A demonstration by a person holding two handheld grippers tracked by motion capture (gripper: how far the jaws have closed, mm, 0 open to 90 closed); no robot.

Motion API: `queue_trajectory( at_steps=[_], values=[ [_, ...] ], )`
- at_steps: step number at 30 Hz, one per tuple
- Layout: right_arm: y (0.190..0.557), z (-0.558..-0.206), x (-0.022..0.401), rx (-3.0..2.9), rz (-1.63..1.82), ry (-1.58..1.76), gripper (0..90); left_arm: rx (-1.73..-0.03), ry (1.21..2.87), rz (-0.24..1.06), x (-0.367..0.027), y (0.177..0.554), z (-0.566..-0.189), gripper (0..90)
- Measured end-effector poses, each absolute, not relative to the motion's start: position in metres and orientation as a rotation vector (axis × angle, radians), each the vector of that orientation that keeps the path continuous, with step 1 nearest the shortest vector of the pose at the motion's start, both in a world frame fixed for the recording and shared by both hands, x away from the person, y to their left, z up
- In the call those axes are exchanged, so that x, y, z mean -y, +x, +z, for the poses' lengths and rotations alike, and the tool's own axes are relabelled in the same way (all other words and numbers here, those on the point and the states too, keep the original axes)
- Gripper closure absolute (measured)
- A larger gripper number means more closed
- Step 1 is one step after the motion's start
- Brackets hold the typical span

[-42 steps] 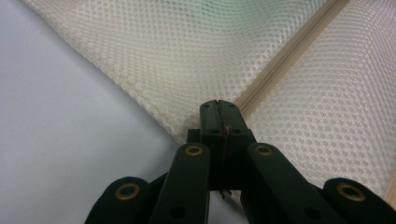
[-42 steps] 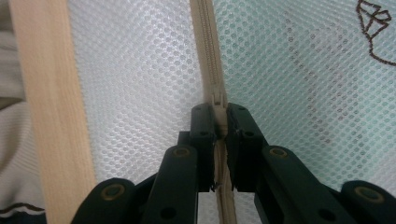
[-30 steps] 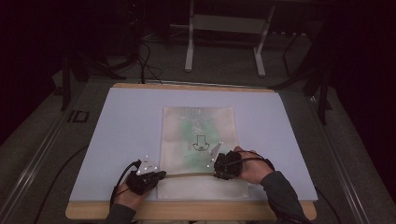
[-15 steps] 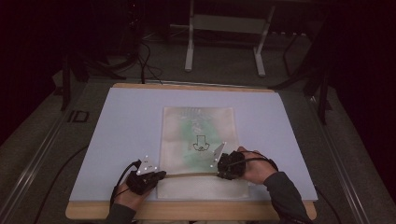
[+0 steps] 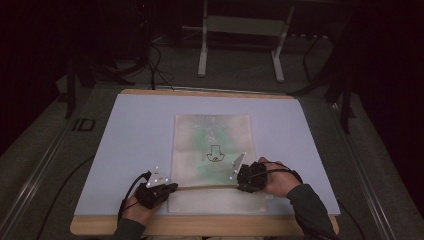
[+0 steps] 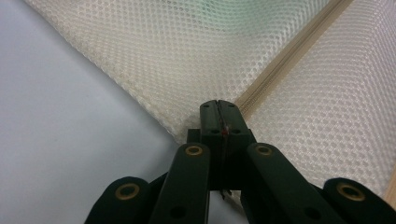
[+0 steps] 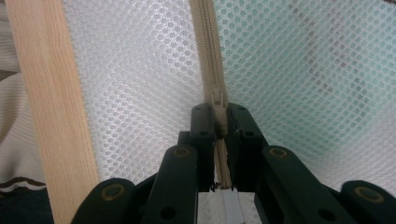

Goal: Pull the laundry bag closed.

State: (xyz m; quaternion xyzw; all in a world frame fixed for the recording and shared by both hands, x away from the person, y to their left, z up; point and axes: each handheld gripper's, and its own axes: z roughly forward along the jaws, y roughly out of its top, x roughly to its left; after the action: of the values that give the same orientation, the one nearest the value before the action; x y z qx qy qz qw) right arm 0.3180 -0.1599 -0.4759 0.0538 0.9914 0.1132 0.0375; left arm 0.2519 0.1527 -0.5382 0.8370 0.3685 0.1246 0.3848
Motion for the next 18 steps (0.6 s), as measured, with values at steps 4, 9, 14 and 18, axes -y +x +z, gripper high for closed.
queue_trajectory(
  at_steps=[4,9,14,18],
  values=[
    [0.318,-0.475,0.159,-3.043,0.341,0.16,82.3,-0.939,2.134,0.318,-0.153,0.252,-0.538,89.5],
    [0.318,-0.476,0.162,-3.055,0.338,0.165,82.2,-0.936,2.135,0.321,-0.153,0.252,-0.538,89.5],
    [0.317,-0.476,0.164,-3.053,0.328,0.169,82.3,-0.937,2.135,0.321,-0.153,0.252,-0.538,89.5],
    [0.317,-0.476,0.17,-3.054,0.332,0.185,82.2,-0.938,2.134,0.319,-0.153,0.252,-0.538,89.5]
  ],
)
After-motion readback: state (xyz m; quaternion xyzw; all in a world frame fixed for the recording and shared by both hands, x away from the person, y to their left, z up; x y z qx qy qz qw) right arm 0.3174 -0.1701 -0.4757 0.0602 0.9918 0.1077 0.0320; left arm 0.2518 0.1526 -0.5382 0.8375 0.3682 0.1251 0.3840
